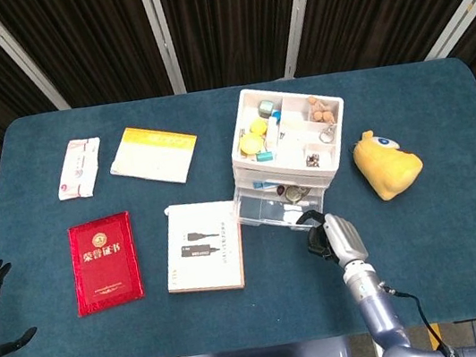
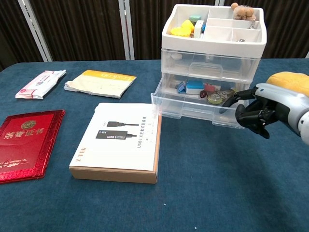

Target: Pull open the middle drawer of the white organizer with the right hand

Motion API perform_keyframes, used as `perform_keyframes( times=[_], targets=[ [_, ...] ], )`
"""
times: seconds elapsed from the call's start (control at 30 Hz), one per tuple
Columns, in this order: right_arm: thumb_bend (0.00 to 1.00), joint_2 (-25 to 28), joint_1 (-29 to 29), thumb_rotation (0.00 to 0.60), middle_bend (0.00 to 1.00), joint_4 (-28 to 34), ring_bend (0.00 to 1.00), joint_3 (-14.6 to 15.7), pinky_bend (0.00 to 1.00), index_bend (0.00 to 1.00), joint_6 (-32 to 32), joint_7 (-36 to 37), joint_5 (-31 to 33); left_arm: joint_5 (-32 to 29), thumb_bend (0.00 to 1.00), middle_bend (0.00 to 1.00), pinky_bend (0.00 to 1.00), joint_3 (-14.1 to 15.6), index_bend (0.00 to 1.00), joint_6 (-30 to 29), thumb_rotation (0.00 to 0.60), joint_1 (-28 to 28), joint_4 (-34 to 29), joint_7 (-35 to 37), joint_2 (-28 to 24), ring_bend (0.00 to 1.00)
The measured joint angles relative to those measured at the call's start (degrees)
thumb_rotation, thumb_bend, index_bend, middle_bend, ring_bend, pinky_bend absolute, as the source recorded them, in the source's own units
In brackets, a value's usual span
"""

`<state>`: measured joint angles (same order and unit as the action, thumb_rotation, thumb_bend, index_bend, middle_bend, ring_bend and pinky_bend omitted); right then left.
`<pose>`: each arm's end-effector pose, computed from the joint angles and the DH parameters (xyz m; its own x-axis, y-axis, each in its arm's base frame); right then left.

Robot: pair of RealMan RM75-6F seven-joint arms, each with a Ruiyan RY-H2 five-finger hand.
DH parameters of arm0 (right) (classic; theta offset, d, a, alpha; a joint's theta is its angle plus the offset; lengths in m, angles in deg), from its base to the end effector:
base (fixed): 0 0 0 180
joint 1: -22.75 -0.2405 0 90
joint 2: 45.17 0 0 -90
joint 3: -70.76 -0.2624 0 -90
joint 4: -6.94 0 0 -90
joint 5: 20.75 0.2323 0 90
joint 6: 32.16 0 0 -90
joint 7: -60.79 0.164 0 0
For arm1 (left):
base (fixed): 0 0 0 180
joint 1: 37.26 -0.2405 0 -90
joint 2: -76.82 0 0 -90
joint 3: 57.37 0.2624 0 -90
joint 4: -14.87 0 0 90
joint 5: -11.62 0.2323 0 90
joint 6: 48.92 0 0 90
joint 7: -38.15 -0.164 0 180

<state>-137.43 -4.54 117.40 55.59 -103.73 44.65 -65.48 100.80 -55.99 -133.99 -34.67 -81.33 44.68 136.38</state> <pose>-0.1424 -0.2822 -0.0354 -0.2517 -0.3271 0.9109 -0.9635 0.1736 -0.2038 -0.3240 0.1722 0.1464 0.3050 0.0934 0.9478 0.9522 -0.0138 -0.3050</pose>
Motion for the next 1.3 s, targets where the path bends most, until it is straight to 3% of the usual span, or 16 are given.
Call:
perform_keyframes(
  times=[0.27, 0.33, 0.4, 0.47, 0.6, 0.8, 0.97, 1.03, 1.1, 1.2, 1.23, 1.3],
  targets=[
    [0.82, 1.94, 2.58, 0.6, 0.78, 3.77, 0.79, 4.42, 0.81, 0.38, -1.21, 1.19, -4.72, 0.3, 0.02, 0.0, 0.0, 0.09, 0.0, -0.12, 0.6, -0.03, -0.01, -0.26, 0.08, 0.0],
    [0.79, 2.24, 3.11, 0.6, 0.77, 4.32, 0.78, 5.36, 0.81, 0.26, -1.37, 1.49, -5.83, 0.4, 0.02, 0.0, 0.0, 0.11, 0.0, -0.17, 0.6, -0.04, 0.0, -0.45, 0.13, 0.0],
    [0.67, 2.54, 3.66, 0.6, 0.75, 4.84, 0.76, 6.35, 0.81, 0.08, -1.52, 1.82, -7.25, 0.44, 0.02, 0.0, 0.0, 0.11, 0.0, -0.25, 0.6, -0.07, 0.03, -0.58, 0.2, 0.0],
    [0.52, 2.9, 4.04, 0.6, 0.73, 5.12, 0.75, 7.25, 0.81, 0.0, -1.61, 1.89, -8.65, 0.42, 0.02, 0.0, 0.0, 0.1, 0.0, -0.28, 0.6, -0.09, 0.04, -0.66, 0.23, 0.0],
    [0.42, 3.64, 4.41, 0.6, 0.72, 5.2, 0.74, 7.79, 0.81, 0.0, -2.08, 1.42, -10.5, 0.37, 0.02, 0.0, 0.0, -0.02, 0.0, -0.52, 0.6, -0.15, 0.16, -0.84, 0.32, 0.0],
    [0.41, 5.32, 4.83, 0.6, 0.71, 6.27, 0.73, 8.2, 0.8, 0.0, -3.94, -1.55, -12.05, 0.4, 0.02, 0.0, 0.0, -0.11, 0.0, -0.82, 0.6, -0.24, 0.3, -1.0, 0.37, 0.0],
    [0.41, 8.38, 5.76, 0.6, 0.63, 7.86, 0.67, 10.06, 0.74, 0.0, -7.21, -7.16, -14.48, 0.65, 0.02, 0.0, 0.0, -0.08, 0.0, -1.2, 0.6, -0.39, 0.53, -1.55, 0.54, 0.0],
    [0.41, 9.91, 6.5, 0.6, 0.54, 8.21, 0.58, 11.23, 0.66, 0.0, -8.99, -9.06, -16.43, 0.74, 0.02, 0.0, 0.0, -0.09, 0.0, -1.5, 0.6, -0.51, 0.62, -1.9, 0.65, 0.0],
    [0.41, 11.78, 7.73, 0.6, 0.38, 8.21, 0.42, 12.63, 0.53, 0.0, -11.41, -10.25, -19.53, 0.82, 0.02, 0.0, 0.0, -0.13, 0.0, -1.83, 0.6, -0.61, 0.77, -2.31, 0.75, 0.0],
    [0.38, 15.01, 10.32, 0.6, 0.08, 7.2, 0.1, 14.88, 0.24, 0.0, -15.28, -10.13, -25.07, 0.92, 0.02, 0.0, 0.0, -0.17, 0.0, -2.48, 0.6, -0.92, 1.11, -3.3, 1.04, 0.0],
    [0.36, 16.14, 11.26, 0.6, 0.02, 6.56, 0.03, 15.66, 0.14, 0.0, -16.48, -9.67, -26.82, 0.96, 0.02, 0.0, 0.0, -0.17, 0.0, -2.6, 0.6, -0.99, 1.23, -3.6, 1.13, 0.0],
    [0.3, 18.79, 13.55, 0.6, 0.0, 4.17, 0.0, 17.54, 0.03, 0.0, -18.89, -7.68, -30.48, 1.03, 0.02, 0.0, 0.0, -0.17, 0.0, -2.8, 0.6, -1.11, 1.47, -4.35, 1.36, 0.0]
  ],
)
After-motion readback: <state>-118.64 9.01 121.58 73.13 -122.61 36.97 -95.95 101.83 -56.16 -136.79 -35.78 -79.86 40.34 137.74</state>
